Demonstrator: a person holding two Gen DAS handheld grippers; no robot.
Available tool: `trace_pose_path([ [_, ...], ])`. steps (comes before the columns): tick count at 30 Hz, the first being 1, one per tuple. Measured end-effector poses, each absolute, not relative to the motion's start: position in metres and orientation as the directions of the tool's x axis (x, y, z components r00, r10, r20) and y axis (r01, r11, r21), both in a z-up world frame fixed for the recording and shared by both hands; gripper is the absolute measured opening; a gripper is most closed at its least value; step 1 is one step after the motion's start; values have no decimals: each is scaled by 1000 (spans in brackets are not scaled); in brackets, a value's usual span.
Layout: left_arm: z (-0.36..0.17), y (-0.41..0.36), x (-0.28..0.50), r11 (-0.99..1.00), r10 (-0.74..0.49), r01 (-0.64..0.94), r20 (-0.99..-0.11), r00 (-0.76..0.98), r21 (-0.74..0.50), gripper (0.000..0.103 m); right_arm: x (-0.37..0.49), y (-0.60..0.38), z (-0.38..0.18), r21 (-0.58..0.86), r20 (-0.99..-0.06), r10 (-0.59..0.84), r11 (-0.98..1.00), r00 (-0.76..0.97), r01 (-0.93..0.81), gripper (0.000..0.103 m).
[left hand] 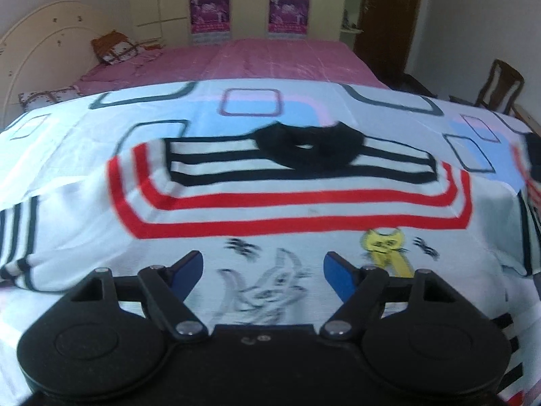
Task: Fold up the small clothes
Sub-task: 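Carry the sleeve across the sweater body with the right tool and release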
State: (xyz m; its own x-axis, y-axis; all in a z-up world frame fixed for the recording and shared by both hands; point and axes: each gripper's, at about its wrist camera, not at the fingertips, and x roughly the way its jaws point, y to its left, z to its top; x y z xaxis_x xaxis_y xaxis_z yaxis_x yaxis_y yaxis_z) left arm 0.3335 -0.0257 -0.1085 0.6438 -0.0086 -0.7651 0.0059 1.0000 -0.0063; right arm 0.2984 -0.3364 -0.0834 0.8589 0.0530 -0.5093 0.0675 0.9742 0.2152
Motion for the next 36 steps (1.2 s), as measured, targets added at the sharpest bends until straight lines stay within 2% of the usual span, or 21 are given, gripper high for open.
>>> trace_pose_path([
  [7, -110, 25, 328, 998, 27, -57, -765, 643, -13, 77, 311, -219, -122, 260, -602, 269, 956, 752, -135, 8],
  [10, -112, 31, 330, 998, 9, -54, -770, 638, -34, 77, 309, -192, -139, 260, -641, 305, 950, 704, -174, 9],
  [12, -113, 30, 332, 997, -18, -44, -772, 636, -59, 78, 309, -182, -146, 252, -661, 306, 950, 685, -182, 24],
  [13, -114, 28, 333, 996, -37, -38, -770, 637, -79, 79, 306, -179, -145, 266, -659, 323, 945, 679, -191, 47],
  [14, -115, 24, 335, 994, -61, -29, -769, 637, -102, 80, 303, -181, -143, 275, -652, 331, 942, 682, -194, 59],
  [18, -126, 4, 348, 978, -184, 33, -782, 595, -204, 82, 295, -198, -126, 248, -628, 304, 951, 717, -186, 59],
  [23, -143, -26, 368, 933, -332, 57, -789, 517, -355, 81, 279, -236, -119, 132, -639, 154, 987, 754, -90, 59],
  [25, -150, -35, 374, 927, -350, 58, -797, 493, -371, 76, 267, -259, -121, 118, -651, 106, 992, 752, -38, 59],
  [27, -158, -41, 380, 916, -376, 60, -795, 476, -397, 55, 257, -278, -125, 98, -662, 58, 995, 747, 9, 59],
  [31, -164, -49, 386, 922, -358, 62, -778, 517, -383, 28, 250, -308, -136, 74, -690, -20, 992, 723, 99, 59],
  [32, -165, -49, 387, 917, -367, 69, -766, 528, -392, 11, 250, -313, -139, 79, -696, -29, 990, 718, 116, 59],
  [33, -166, -49, 389, 917, -367, 69, -764, 531, -392, 8, 251, -318, -142, 80, -702, -36, 988, 712, 130, 59],
  [36, -152, -39, 386, 904, -386, 70, -735, 557, -422, 7, 258, -325, -149, 95, -715, -29, 986, 699, 138, 59],
])
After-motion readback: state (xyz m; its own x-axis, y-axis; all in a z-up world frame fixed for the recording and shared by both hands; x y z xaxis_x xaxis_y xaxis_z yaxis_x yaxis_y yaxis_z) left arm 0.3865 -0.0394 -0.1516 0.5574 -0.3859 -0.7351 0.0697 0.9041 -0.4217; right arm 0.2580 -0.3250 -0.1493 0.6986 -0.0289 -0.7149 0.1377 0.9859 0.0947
